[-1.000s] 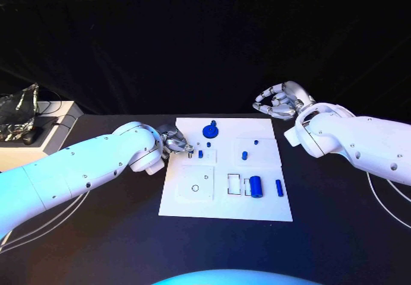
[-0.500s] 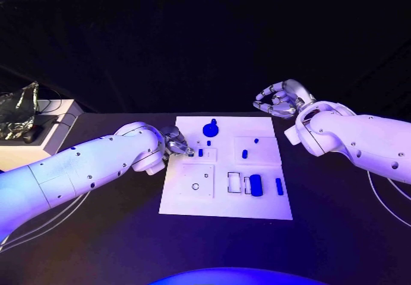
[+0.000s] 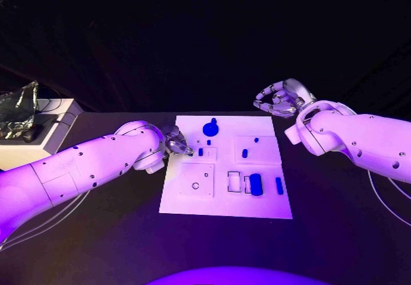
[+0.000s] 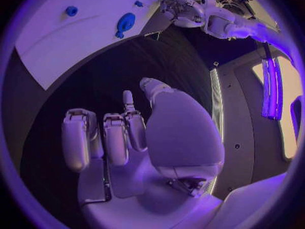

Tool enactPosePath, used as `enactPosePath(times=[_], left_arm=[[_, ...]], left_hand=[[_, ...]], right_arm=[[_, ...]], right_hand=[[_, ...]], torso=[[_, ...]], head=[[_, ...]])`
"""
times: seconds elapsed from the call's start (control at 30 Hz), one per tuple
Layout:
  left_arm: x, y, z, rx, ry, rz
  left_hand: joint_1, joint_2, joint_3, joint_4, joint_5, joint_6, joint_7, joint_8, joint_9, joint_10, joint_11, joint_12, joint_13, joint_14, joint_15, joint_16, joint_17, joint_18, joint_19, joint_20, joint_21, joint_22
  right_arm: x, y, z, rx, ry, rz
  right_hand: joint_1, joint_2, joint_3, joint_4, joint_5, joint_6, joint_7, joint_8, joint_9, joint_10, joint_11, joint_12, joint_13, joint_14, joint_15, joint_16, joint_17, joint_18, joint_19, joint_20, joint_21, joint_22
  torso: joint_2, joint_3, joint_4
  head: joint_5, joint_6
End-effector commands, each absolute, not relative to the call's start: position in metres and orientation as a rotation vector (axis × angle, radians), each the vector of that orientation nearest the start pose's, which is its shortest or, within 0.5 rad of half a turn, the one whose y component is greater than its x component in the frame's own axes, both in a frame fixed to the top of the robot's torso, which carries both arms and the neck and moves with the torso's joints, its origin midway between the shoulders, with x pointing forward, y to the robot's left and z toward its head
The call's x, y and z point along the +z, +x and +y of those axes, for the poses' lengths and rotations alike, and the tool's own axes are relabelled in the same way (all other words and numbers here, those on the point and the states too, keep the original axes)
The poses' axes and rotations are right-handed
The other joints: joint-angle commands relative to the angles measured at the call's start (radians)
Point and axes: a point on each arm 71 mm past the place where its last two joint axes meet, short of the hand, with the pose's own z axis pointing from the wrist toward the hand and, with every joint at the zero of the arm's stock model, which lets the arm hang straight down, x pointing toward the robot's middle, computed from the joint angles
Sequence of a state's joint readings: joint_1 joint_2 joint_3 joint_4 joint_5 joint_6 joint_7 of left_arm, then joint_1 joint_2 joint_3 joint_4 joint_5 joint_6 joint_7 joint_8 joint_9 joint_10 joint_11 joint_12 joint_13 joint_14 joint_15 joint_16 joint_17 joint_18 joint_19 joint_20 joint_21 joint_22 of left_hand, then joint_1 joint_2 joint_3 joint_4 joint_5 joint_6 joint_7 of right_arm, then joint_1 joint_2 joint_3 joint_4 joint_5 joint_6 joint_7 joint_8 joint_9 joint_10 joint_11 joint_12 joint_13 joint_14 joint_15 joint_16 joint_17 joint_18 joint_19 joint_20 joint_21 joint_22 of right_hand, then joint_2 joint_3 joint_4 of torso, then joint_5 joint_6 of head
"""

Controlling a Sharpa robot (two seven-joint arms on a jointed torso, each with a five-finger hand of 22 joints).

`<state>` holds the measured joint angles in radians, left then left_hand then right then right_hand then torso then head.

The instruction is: Assemble the parts on the task board

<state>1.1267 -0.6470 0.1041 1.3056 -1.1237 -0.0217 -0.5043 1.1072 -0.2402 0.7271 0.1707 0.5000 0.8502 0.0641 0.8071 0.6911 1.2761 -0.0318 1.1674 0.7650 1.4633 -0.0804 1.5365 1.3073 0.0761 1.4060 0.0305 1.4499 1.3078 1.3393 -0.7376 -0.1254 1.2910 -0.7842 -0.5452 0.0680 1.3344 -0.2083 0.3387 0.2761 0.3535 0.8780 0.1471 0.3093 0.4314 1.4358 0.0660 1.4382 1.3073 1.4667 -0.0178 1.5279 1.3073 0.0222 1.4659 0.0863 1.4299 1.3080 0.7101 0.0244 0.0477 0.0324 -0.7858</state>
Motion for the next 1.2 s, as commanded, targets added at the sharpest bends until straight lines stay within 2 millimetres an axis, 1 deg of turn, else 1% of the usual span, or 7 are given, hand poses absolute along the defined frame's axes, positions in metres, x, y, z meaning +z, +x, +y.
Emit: enactPosePath(times=[0.03, 0.23, 0.37, 0.53, 1.1, 1.2], left_arm=[[-0.2226, 0.5231, 0.1832, -0.455, -0.353, 2.117], [-0.2214, 0.5233, 0.1826, -0.464, -0.349, 2.101], [-0.2215, 0.5231, 0.1827, -0.464, -0.342, 2.104], [-0.222, 0.5226, 0.1827, -0.458, -0.325, 2.116], [-0.2241, 0.5217, 0.1833, -0.421, -0.269, 2.148], [-0.2241, 0.5218, 0.1838, -0.419, -0.269, 2.146]], left_hand=[[0.001, 0.009, 0.162, -0.168, 0.006, 0.029, -0.02, 0.003, 0.0, 0.008, 0.0, -0.002, -0.002, 0.09, -0.007, 0.006, 0.198, -0.018, 0.006, -0.003, 0.005, 0.03], [0.001, 0.009, 0.162, -0.169, 0.006, 0.029, -0.02, 0.003, 0.0, 0.008, 0.0, -0.003, -0.003, 0.09, -0.007, 0.006, 0.198, -0.018, 0.006, -0.003, 0.005, 0.03], [0.002, 0.01, 0.163, -0.169, 0.005, 0.029, -0.021, 0.003, -0.001, 0.008, -0.001, -0.003, -0.003, 0.09, -0.007, 0.006, 0.199, -0.019, 0.007, -0.003, 0.005, 0.031], [0.002, 0.01, 0.163, -0.17, 0.005, 0.029, -0.021, 0.002, -0.001, 0.007, -0.001, -0.004, -0.005, 0.09, -0.007, 0.007, 0.2, -0.018, 0.007, -0.003, 0.005, 0.03], [0.004, 0.009, 0.164, -0.172, 0.003, 0.029, -0.021, 0.002, -0.001, 0.007, -0.001, -0.006, -0.007, 0.091, -0.007, 0.008, 0.203, -0.018, 0.006, -0.004, 0.005, 0.03], [0.005, 0.009, 0.164, -0.173, 0.002, 0.029, -0.021, 0.002, -0.002, 0.007, -0.001, -0.007, -0.007, 0.091, -0.007, 0.008, 0.203, -0.018, 0.005, -0.004, 0.004, 0.028]], right_arm=[[-0.1458, 0.5455, -0.2303, 0.846, 0.438, 1.465], [-0.1457, 0.5453, -0.2308, 0.845, 0.439, 1.464], [-0.1457, 0.5452, -0.231, 0.845, 0.439, 1.464], [-0.1457, 0.5452, -0.2313, 0.844, 0.439, 1.464], [-0.1458, 0.5454, -0.2314, 0.845, 0.439, 1.466], [-0.1458, 0.5455, -0.2314, 0.845, 0.439, 1.466]], right_hand=[[-0.008, -0.006, 0.008, -0.001, 0.005, -0.007, 0.002, -0.001, 0.002, 0.001, -0.001, -0.001, 0.136, 0.077, 0.008, -0.005, 0.153, 0.012, 0.048, 0.006, -0.006, 0.17], [-0.008, -0.006, 0.008, -0.001, 0.005, -0.007, 0.002, -0.001, 0.002, 0.001, -0.001, -0.001, 0.136, 0.077, 0.008, -0.005, 0.153, 0.012, 0.048, 0.006, -0.006, 0.17], [-0.009, -0.006, 0.008, 0.0, 0.006, -0.007, 0.002, -0.001, 0.002, 0.0, 0.0, -0.001, 0.136, 0.077, 0.008, -0.005, 0.153, 0.012, 0.048, 0.006, -0.006, 0.17], [-0.009, -0.006, 0.008, 0.0, 0.006, -0.007, 0.002, -0.001, 0.002, 0.0, 0.0, -0.001, 0.136, 0.077, 0.008, -0.005, 0.153, 0.012, 0.048, 0.006, -0.006, 0.17], [-0.011, -0.006, 0.009, 0.001, 0.006, -0.006, 0.002, 0.0, 0.003, 0.002, 0.0, 0.001, 0.137, 0.077, 0.008, -0.005, 0.154, 0.012, 0.048, 0.006, -0.005, 0.17], [-0.011, -0.006, 0.009, 0.001, 0.006, -0.006, 0.002, 0.0, 0.003, 0.002, 0.0, 0.001, 0.137, 0.077, 0.008, -0.005, 0.154, 0.012, 0.048, 0.006, -0.005, 0.17]], torso=[[0.0, 0.0, -0.0003], [0.0, 0.0003, 0.0004], [0.0, -0.0001, 0.0009], [0.0, 0.0, 0.0007], [0.0, 0.0001, 0.0006], [0.0, -0.0003, 0.0001]], head=[[0.0, -0.002], [-0.002, -0.003], [-0.002, -0.005], [-0.003, -0.007], [-0.002, -0.009], [-0.002, -0.01]])
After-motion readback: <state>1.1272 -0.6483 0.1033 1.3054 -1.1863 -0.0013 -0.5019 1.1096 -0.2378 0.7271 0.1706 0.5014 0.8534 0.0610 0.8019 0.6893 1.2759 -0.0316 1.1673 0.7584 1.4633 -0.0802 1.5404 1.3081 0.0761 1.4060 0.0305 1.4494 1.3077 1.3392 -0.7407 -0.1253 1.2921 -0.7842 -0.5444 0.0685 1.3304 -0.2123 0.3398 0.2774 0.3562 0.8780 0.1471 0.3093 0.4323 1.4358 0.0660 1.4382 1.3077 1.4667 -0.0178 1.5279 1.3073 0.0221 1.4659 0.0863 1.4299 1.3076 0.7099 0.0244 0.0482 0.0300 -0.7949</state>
